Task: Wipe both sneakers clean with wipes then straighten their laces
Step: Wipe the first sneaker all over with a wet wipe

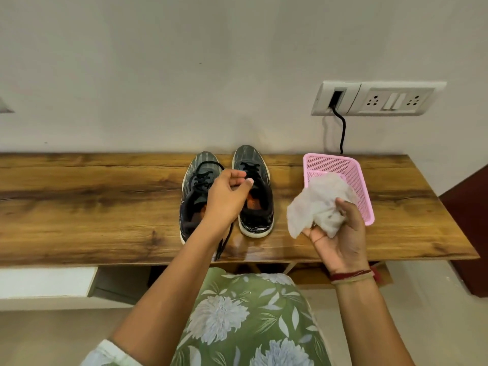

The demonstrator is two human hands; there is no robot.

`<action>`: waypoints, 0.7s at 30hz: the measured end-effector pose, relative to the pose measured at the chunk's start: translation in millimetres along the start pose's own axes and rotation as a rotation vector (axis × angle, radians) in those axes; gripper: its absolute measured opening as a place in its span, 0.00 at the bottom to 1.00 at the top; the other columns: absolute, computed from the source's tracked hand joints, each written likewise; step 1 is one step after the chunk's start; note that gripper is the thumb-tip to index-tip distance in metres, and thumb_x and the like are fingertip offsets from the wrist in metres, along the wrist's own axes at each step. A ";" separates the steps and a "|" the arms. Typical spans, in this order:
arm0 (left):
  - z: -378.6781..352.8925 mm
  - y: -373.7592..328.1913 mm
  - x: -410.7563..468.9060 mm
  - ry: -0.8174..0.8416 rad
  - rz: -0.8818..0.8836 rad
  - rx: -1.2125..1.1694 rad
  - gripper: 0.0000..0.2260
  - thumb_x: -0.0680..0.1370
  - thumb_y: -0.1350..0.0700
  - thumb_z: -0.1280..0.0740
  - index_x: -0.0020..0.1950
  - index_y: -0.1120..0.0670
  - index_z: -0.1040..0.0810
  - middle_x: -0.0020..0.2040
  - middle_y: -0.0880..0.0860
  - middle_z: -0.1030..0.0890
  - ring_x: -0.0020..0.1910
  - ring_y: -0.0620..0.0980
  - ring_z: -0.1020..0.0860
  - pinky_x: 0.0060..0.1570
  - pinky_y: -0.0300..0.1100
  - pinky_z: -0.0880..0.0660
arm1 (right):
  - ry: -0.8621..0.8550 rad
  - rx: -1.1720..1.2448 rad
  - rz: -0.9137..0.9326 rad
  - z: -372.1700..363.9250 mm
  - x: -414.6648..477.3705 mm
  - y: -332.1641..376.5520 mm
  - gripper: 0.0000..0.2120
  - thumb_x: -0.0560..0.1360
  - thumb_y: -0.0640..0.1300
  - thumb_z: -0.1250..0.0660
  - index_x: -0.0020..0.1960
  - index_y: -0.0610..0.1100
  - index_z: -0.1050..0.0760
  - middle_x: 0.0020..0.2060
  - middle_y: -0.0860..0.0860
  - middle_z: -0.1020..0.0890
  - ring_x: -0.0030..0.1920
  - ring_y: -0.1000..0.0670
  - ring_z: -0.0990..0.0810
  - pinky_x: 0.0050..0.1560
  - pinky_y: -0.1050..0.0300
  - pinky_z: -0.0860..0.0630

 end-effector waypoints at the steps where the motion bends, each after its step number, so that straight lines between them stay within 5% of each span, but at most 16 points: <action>1: -2.5 -4.3 1.2 -0.013 -0.019 0.003 0.08 0.78 0.53 0.33 0.57 0.52 0.24 0.51 0.48 0.21 0.51 0.44 0.23 0.50 0.36 0.27 | 0.002 0.039 -0.008 7.7 -1.0 1.0 0.18 0.74 0.46 0.42 0.62 0.47 0.27 0.60 0.45 0.23 0.65 0.42 0.28 0.60 0.33 0.33; 4: -31.8 -11.7 7.4 0.076 -0.101 0.243 0.06 0.79 0.51 0.36 0.52 0.53 0.23 0.47 0.49 0.20 0.48 0.47 0.21 0.48 0.41 0.26 | 0.008 0.166 -0.046 24.4 -7.6 -7.2 0.23 0.74 0.51 0.42 0.67 0.46 0.29 0.64 0.45 0.25 0.63 0.40 0.26 0.58 0.30 0.33; 7: -79.1 0.7 7.3 0.304 -0.141 0.769 0.11 0.80 0.48 0.38 0.47 0.56 0.26 0.44 0.53 0.21 0.46 0.53 0.21 0.39 0.43 0.30 | -0.045 0.263 -0.086 37.4 -15.4 -22.7 0.20 0.76 0.54 0.42 0.57 0.42 0.20 0.61 0.42 0.22 0.58 0.39 0.22 0.51 0.32 0.27; 11: -91.7 -2.6 19.4 0.299 -0.097 1.108 0.17 0.81 0.45 0.41 0.55 0.58 0.25 0.52 0.56 0.21 0.51 0.56 0.22 0.40 0.44 0.29 | -0.071 0.357 -0.141 49.7 -22.3 -36.5 0.22 0.76 0.52 0.39 0.57 0.34 0.21 0.60 0.40 0.22 0.57 0.38 0.21 0.46 0.38 0.21; 15: -88.3 12.3 28.7 0.340 0.045 1.230 0.20 0.80 0.40 0.42 0.57 0.56 0.25 0.51 0.53 0.23 0.49 0.53 0.23 0.39 0.44 0.31 | -0.030 0.360 -0.226 41.4 -25.7 -47.8 0.35 0.61 0.40 0.22 0.65 0.34 0.29 0.63 0.36 0.26 0.61 0.35 0.25 0.52 0.38 0.23; 21: -87.0 35.2 34.6 0.376 0.167 1.052 0.11 0.78 0.50 0.37 0.50 0.58 0.26 0.41 0.52 0.26 0.41 0.53 0.26 0.37 0.44 0.30 | -0.052 0.419 -0.263 39.3 -25.3 -54.1 0.35 0.51 0.31 0.18 0.58 0.32 0.24 0.51 0.36 0.19 0.45 0.42 0.16 0.37 0.51 0.18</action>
Point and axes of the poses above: each hand's wrist, its own x-axis towards the middle knuckle, its own z-axis out of the back of the hand, y = z × x, the point moved 9 cm from there along x, towards the middle knuckle
